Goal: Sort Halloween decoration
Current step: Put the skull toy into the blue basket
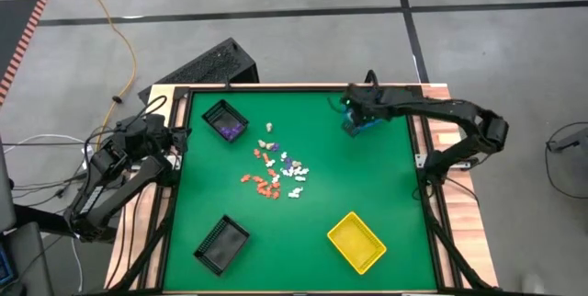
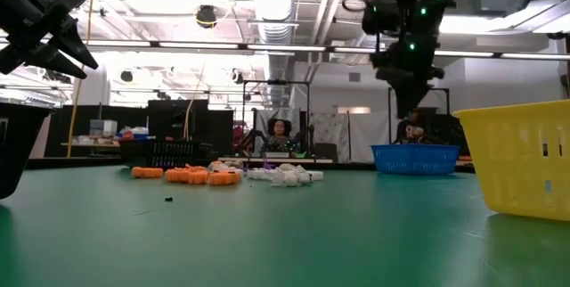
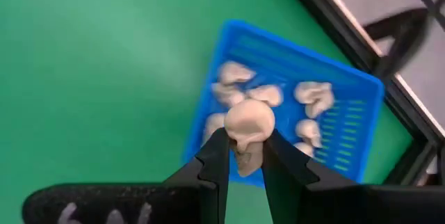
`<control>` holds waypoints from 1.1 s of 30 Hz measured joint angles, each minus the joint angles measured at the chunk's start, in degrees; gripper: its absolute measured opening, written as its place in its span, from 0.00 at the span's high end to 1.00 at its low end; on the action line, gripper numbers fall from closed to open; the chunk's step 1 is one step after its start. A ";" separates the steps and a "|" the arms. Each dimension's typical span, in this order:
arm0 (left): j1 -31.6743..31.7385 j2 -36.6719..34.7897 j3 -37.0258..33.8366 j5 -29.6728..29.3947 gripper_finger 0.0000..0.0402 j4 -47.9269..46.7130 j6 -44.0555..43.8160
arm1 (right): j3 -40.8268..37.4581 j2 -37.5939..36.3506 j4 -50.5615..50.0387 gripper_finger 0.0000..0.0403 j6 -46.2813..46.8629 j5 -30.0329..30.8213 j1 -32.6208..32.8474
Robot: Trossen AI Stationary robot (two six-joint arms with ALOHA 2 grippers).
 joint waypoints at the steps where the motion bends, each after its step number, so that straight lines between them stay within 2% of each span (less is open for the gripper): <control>1: 0.02 0.00 0.00 -0.01 0.64 0.00 0.00 | -0.28 0.28 0.05 0.76 0.94 0.00 -1.40; 6: 0.01 0.00 0.00 0.00 0.64 0.00 0.00 | -0.92 3.49 1.49 0.73 2.60 -0.83 -7.01; 10: 0.02 0.00 0.00 0.00 0.64 0.00 0.00 | -0.92 5.20 4.35 0.64 2.23 -4.13 -9.09; 16: 0.01 0.00 0.00 0.02 0.64 0.00 0.00 | -0.90 5.45 6.07 0.47 2.95 -6.15 -9.87; 20: 0.00 0.00 0.00 0.00 0.64 0.00 0.00 | -0.19 5.07 8.53 0.43 5.47 -10.30 -8.09; 23: 0.02 0.00 0.00 0.00 0.64 0.01 0.00 | 0.09 5.07 15.93 0.44 5.97 -15.37 -4.22; 26: 0.02 0.00 0.00 0.00 0.64 0.00 0.00 | 0.09 5.27 27.86 0.45 7.00 -16.56 0.93; 30: 0.02 0.00 0.00 -0.02 0.64 0.02 0.00 | 0.61 8.42 43.48 0.47 12.03 -10.15 6.58; 33: 0.00 0.00 0.00 0.00 0.64 0.02 0.04 | 3.35 13.18 49.10 0.49 14.02 -6.78 8.22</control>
